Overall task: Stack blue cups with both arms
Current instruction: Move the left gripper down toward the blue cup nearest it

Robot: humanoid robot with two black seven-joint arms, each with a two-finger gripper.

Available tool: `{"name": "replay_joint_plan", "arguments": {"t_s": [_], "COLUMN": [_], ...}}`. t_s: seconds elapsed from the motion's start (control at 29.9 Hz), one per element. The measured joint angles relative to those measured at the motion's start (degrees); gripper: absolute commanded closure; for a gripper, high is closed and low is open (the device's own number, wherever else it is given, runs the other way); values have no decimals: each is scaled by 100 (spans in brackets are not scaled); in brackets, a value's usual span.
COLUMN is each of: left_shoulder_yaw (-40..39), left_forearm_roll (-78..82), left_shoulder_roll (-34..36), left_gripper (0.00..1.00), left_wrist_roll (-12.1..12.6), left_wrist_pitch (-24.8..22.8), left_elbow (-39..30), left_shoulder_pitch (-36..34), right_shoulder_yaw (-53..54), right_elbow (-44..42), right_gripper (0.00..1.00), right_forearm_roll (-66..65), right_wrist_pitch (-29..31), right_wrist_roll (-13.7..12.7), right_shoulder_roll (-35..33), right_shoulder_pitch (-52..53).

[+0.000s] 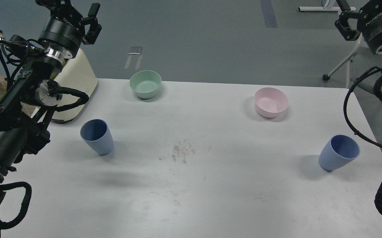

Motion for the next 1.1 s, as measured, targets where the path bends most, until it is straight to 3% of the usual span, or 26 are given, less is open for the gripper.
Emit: {"name": "replay_joint_plan", "arguments": {"t_s": [0.74, 0.9, 1.1], "left_shoulder_yaw": [7, 128, 529], "left_forearm_roll": [63, 110, 748], "left_shoulder_roll": [140, 457, 1466], "left_gripper": [3, 3, 3], "left_wrist_roll": [-28, -59, -85], "left_wrist_pitch": [-144, -108, -115], "left_elbow": [29, -630, -1604], "left_shoulder_pitch": [-21, 399, 871], "right_shoulder_yaw": [95, 107, 284], "right_elbow": [28, 65, 106], "right_gripper": [0, 0, 0], "right_forearm_roll": [246, 357, 400], "right_wrist_pitch": [129, 129, 129], "right_wrist_roll": [-54, -60, -22], "right_shoulder_roll": [-219, -248, -269], "right_shoulder_pitch": [-209, -503, -844]}}
